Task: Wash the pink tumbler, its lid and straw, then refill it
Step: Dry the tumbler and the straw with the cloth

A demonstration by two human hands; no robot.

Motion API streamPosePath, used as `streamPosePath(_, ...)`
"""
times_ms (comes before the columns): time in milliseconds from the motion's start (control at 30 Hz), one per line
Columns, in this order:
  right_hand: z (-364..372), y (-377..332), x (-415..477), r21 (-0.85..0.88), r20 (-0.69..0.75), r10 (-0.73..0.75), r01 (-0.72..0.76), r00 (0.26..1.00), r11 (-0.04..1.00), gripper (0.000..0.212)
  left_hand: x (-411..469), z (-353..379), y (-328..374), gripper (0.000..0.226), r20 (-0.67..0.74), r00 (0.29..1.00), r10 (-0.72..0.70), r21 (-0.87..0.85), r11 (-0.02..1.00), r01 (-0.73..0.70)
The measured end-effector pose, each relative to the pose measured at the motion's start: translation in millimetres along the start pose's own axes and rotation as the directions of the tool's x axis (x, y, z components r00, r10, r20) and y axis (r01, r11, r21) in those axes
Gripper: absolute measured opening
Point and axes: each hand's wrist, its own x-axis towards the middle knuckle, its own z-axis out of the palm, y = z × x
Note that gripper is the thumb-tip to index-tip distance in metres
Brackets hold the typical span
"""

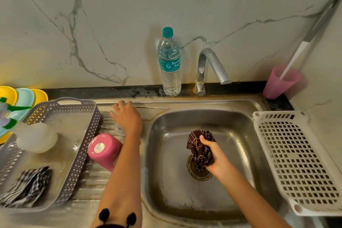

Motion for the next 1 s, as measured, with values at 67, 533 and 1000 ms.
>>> streamPosePath(67,-1,0,1,0.003,-0.001,0.005,-0.005,1.0,1.0,0.031,9,1,2,0.028,0.048,0.999,-0.017,0.019,1.0,0.016)
streamPosePath(533,-2,-1,3,0.007,-0.04,0.006,-0.005,0.999,1.0,0.012,22,2,8,0.023,0.085,0.996,0.026,0.035,0.999,-0.03)
streamPosePath(1000,8,4,-27,-0.647,0.358,-0.838,0.756,0.413,0.096,0.033,-115,-65,36,0.019,-0.016,0.913,0.408,-0.415,0.828,-0.377)
